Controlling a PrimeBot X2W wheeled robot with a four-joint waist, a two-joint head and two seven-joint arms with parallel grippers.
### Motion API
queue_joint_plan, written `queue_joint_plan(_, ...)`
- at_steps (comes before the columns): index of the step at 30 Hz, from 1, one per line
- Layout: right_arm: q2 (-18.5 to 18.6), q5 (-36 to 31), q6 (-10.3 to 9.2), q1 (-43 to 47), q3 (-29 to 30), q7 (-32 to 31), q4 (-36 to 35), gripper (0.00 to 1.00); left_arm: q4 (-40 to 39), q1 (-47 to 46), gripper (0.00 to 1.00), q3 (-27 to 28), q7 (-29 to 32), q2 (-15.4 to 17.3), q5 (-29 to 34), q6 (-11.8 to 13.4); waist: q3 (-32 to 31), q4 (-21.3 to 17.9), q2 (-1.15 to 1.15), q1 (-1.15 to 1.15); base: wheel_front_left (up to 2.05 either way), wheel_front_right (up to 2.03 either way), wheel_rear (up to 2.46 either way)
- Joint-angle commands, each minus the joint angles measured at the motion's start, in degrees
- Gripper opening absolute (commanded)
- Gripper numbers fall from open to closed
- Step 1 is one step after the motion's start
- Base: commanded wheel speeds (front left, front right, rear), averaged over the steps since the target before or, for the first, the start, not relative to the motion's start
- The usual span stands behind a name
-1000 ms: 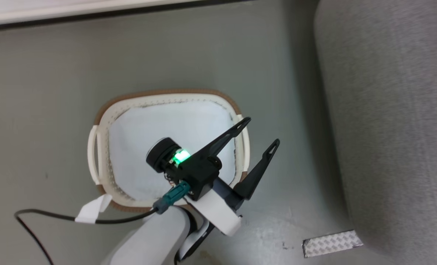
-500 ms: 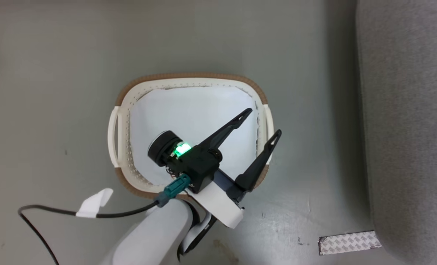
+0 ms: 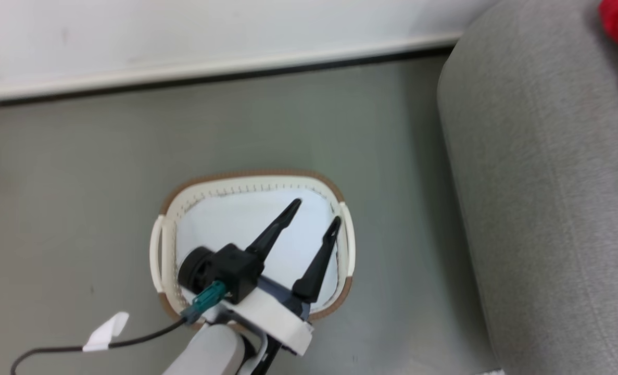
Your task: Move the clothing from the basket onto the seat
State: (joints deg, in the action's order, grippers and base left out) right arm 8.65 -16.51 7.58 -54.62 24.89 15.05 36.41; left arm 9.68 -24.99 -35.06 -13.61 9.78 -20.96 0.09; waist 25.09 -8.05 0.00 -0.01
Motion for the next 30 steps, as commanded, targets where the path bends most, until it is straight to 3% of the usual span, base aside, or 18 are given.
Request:
queue_joint_plan(1,-0.3,2.0,-0.17,3.4,-1.1,0.1,-1.5,1.00,0.3,1.4,1.00,0.5,-0.5,0.3,-0.5,0.4,-4.5,-0.6,0.00,0.01,0.00,0.00,0.00)
queue_joint_plan(6,-2.2,11.6,-0.16,14.9,-9.3,0.1,-12.2,1.00,0.7,6.4,1.00,3.3,-1.3,1.1,-1.6,2.5,-9.9,0.1,0.00,0.01,0.00,0.00,0.00)
queue_joint_plan(14,-4.9,18.7,-0.16,31.4,-15.4,0.1,-19.2,1.00,-1.8,14.6,1.00,10.8,-1.5,0.2,0.0,5.9,-16.5,3.4,0.00,0.01,0.00,0.00,0.00)
queue_joint_plan(21,-5.7,23.4,-0.16,41.5,-20.3,0.1,-20.1,1.00,-1.6,21.4,1.00,19.6,-1.5,-2.0,-0.2,5.4,-20.2,4.9,0.00,0.01,0.00,0.00,0.00)
queue_joint_plan(23,-5.7,25.1,-0.16,43.9,-22.3,0.1,-19.8,1.00,-1.8,22.9,1.00,21.3,-1.5,-2.7,0.6,4.2,-21.4,5.0,0.00,0.01,0.00,0.00,0.00)
queue_joint_plan(30,-5.6,27.0,-0.16,50.3,-27.7,0.1,-18.8,1.00,-1.1,29.3,1.00,28.6,-1.5,-4.3,4.9,4.4,-24.8,4.9,0.00,0.01,0.00,0.00,0.00)
